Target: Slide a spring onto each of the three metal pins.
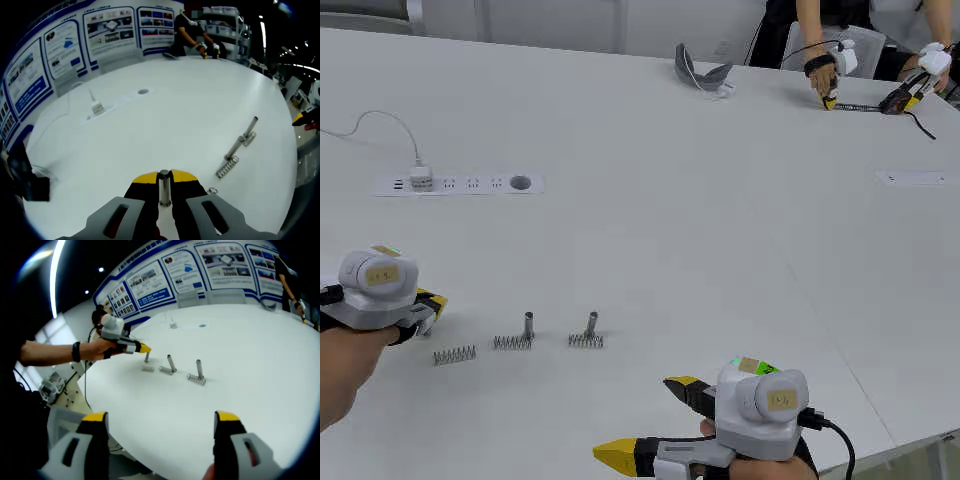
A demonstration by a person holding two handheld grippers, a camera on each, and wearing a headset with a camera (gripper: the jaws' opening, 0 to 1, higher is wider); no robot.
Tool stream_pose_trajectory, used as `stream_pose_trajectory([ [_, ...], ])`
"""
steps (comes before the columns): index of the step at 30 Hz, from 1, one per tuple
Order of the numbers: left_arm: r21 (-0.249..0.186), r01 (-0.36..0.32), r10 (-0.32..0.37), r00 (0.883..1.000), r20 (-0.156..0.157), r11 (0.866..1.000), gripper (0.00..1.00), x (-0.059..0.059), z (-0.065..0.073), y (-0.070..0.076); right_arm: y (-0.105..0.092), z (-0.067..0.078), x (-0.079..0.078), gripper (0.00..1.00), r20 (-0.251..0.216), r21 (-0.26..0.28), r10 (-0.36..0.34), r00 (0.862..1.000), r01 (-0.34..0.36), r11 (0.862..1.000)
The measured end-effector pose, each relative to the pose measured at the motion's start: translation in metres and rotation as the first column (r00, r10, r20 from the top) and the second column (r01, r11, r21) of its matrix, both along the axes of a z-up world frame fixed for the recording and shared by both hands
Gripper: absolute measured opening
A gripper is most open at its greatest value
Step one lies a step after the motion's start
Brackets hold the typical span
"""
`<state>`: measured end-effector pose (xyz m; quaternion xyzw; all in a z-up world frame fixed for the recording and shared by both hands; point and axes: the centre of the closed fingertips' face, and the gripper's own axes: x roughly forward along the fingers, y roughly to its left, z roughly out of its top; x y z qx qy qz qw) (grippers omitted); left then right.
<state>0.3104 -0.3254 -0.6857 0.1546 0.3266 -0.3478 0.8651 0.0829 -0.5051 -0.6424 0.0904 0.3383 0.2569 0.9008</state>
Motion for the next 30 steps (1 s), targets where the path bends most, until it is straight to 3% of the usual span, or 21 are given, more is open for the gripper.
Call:
stream_pose_trajectory([
  [14,-0.009,-0.008,0.008,1.0,0.004,1.0,0.08,-0.012,0.006,0.013,0.003,-0.001,-0.001,0.88,-0.004,0.0,0.007,1.0,-0.007,1.0],
  [20,-0.022,-0.028,0.028,1.0,-0.008,0.999,0.08,-0.015,0.005,0.019,0.004,-0.002,-0.002,0.88,-0.005,0.001,0.009,1.0,-0.009,1.0],
  [30,-0.013,-0.028,0.028,1.0,-0.005,1.0,0.08,-0.023,0.004,0.024,0.007,-0.003,-0.003,0.88,-0.006,0.003,0.015,1.0,-0.015,1.0],
])
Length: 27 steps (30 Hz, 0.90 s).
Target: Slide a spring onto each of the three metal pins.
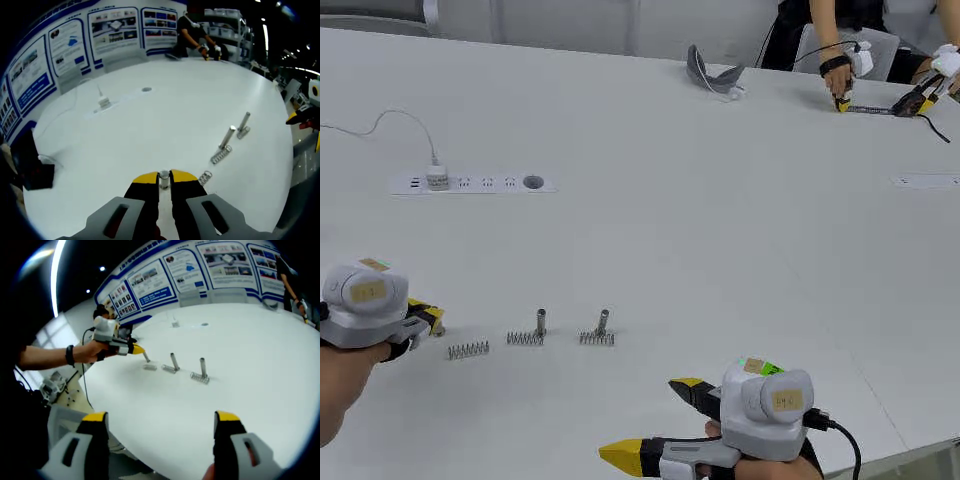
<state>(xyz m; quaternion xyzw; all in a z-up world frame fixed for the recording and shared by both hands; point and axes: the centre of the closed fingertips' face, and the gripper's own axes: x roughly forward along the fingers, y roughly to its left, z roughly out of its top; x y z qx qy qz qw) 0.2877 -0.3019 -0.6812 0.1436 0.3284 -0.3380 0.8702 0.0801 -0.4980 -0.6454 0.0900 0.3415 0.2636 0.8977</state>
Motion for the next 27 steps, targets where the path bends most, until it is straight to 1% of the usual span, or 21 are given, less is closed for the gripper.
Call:
stream_pose_trajectory([
  [6,0.001,0.001,-0.001,1.0,-0.001,1.0,0.07,-0.002,0.0,0.001,0.002,0.0,-0.002,0.88,-0.005,0.001,0.003,1.0,-0.003,1.0],
  [9,0.002,0.006,-0.006,1.0,-0.001,1.0,0.07,-0.003,0.0,-0.001,0.002,-0.001,-0.002,0.88,-0.007,0.0,0.004,1.0,-0.004,1.0],
  [14,0.0,0.018,-0.018,1.0,-0.003,1.0,0.07,-0.007,0.0,-0.007,0.004,-0.001,-0.002,0.88,-0.007,0.0,0.009,1.0,-0.009,1.0],
  [22,-0.015,0.043,-0.043,0.999,-0.001,0.999,0.07,-0.016,0.0,-0.024,0.006,-0.002,-0.002,0.88,-0.007,0.001,0.015,1.0,-0.015,1.0],
  [27,-0.023,0.053,-0.053,0.999,-0.004,0.998,0.08,-0.017,-0.001,-0.03,0.006,-0.003,-0.004,0.88,-0.01,-0.007,0.024,1.0,-0.024,1.0],
])
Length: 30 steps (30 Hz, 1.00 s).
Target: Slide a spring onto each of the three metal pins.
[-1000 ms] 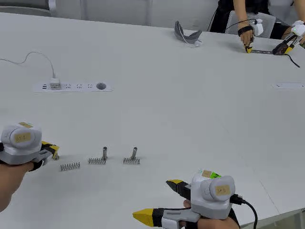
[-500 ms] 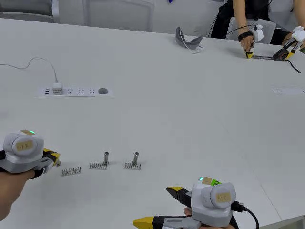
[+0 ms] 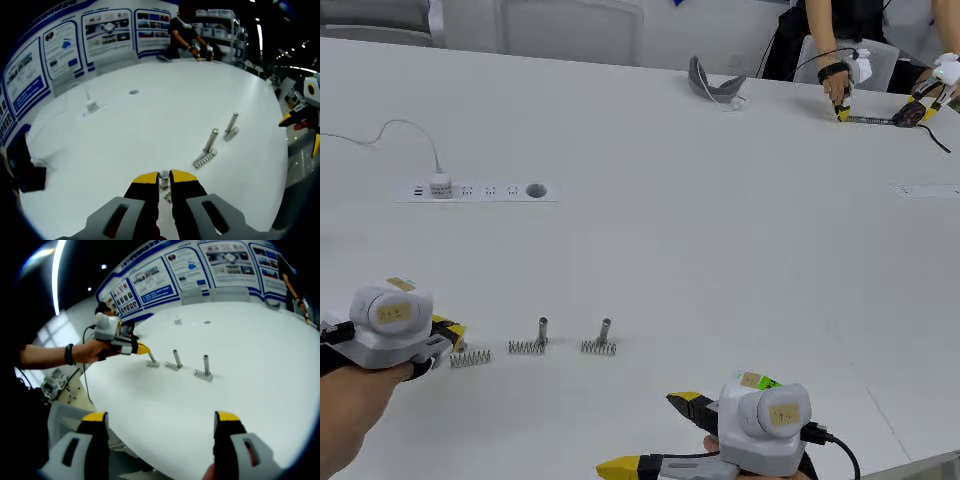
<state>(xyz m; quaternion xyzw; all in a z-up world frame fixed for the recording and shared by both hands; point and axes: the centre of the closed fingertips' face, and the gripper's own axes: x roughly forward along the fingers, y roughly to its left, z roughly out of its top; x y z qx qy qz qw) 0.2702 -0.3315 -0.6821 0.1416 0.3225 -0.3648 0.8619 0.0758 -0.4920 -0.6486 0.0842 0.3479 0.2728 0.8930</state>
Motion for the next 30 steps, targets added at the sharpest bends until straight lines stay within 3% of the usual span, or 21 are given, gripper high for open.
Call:
stream_pose_trajectory([
  [17,0.01,0.042,-0.042,0.999,0.005,0.999,0.08,-0.0046,0.0001,-0.0071,-0.0029,-0.0026,-0.0033,0.88,-0.006,0.006,-0.015,1.0,0.015,1.0],
  [30,-0.025,0.021,-0.021,1.0,-0.008,0.999,0.14,-0.0008,0.0031,-0.0052,-0.0012,-0.0037,-0.0032,0.88,-0.007,0.011,-0.01,1.0,0.01,1.0],
])
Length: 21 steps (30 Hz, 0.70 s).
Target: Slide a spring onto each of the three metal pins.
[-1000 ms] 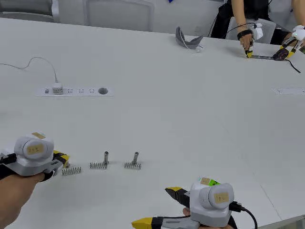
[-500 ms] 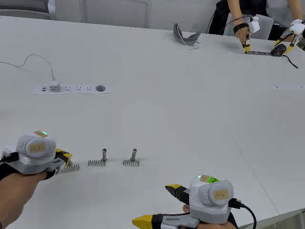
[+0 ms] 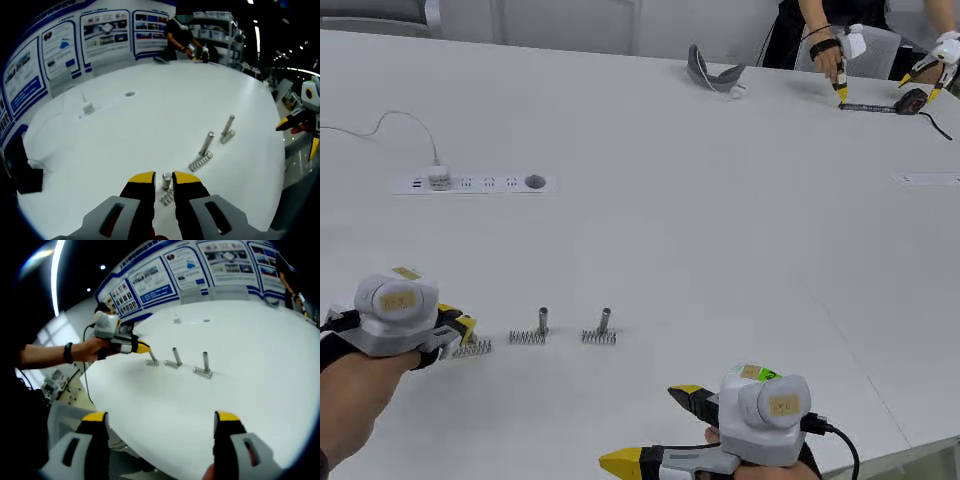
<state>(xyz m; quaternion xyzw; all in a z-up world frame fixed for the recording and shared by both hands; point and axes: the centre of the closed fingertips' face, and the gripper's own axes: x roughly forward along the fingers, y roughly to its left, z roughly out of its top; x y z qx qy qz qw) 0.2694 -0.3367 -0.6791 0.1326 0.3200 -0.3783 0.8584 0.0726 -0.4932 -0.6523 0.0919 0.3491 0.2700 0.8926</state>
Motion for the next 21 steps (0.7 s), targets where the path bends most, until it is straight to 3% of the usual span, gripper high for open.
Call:
stream_pose_trajectory([
  [18,-0.015,-0.007,0.006,1.0,-0.025,1.0,0.32,-0.011,0.001,0.014,0.002,-0.002,-0.001,0.88,-0.004,0.001,0.005,1.0,-0.005,1.0],
  [21,-0.027,-0.014,0.014,1.0,-0.015,1.0,0.33,-0.012,0.004,0.018,0.002,-0.002,0.0,0.88,-0.003,0.0,0.006,1.0,-0.006,1.0],
])
